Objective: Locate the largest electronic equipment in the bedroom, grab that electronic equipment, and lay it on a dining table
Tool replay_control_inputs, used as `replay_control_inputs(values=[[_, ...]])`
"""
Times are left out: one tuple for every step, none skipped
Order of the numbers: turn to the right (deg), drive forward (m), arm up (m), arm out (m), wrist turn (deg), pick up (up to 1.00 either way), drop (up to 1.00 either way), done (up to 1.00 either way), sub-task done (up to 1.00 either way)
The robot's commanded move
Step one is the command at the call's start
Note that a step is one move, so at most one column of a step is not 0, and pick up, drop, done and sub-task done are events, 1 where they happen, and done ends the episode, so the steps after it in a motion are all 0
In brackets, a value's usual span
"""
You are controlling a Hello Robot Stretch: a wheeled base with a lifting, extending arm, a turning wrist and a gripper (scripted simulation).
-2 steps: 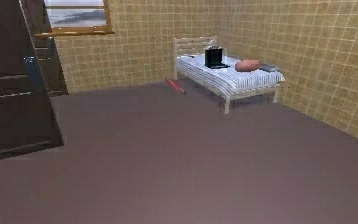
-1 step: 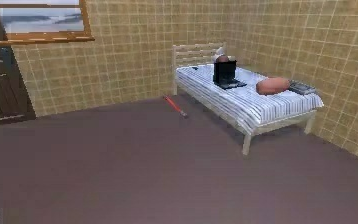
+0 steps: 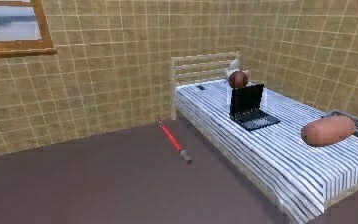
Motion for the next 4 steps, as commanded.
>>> replay_control_inputs(values=[[-3.0, 0.00, 0.00, 0.00, 0.0, 0.00, 0.00, 0.00, 0.00], [0.0, 1.00, 0.00, 0.00, 0.0, 0.00, 0.00, 0.00, 0.00], [0.0, 0.20, 0.00, 0.00, 0.0, 0.00, 0.00, 0.00, 0.00], [45.0, 0.00, 0.00, 0.00, 0.0, 0.00, 0.00, 0.00, 0.00]])
